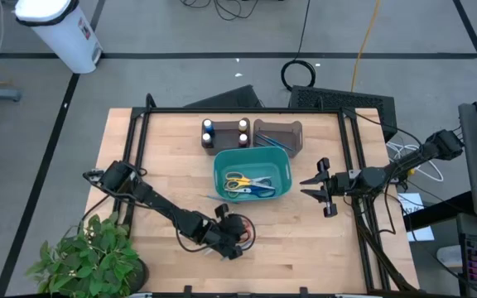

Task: Pick & Place Paint Supplies
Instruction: Put the orange scissors into the green bin

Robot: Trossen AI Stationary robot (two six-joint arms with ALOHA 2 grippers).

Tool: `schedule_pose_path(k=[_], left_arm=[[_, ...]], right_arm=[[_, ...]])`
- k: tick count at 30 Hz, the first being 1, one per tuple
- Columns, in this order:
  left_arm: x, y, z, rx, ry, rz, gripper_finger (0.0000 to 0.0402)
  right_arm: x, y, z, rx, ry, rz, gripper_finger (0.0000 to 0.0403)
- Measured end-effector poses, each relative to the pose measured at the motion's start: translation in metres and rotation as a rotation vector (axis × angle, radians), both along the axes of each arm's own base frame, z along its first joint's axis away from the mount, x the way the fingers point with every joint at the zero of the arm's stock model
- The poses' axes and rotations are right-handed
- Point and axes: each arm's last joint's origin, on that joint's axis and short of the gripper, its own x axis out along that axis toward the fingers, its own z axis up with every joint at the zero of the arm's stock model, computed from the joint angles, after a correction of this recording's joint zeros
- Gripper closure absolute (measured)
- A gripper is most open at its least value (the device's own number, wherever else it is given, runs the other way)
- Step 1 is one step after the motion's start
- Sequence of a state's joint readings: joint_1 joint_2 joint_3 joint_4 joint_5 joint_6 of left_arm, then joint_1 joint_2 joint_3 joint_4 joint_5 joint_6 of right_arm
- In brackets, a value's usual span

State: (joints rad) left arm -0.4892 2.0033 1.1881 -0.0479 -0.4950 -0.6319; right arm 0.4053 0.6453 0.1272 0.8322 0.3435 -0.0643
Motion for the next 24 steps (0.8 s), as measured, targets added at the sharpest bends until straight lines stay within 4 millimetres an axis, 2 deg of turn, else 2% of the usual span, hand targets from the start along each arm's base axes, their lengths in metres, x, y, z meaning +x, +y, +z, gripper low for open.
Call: schedule_pose_path(k=[13,24], left_arm=[[-0.001,0.0,0.009,-0.009,-0.017,-0.002,0.0306],[-0.005,0.003,0.039,0.007,-0.077,-0.041,0.0305]], right_arm=[[0.0,0.0,0.0,0.0,0.001,0.0,0.031],[0.0,0.0,-0.001,-0.003,0.008,0.0,0.031]])
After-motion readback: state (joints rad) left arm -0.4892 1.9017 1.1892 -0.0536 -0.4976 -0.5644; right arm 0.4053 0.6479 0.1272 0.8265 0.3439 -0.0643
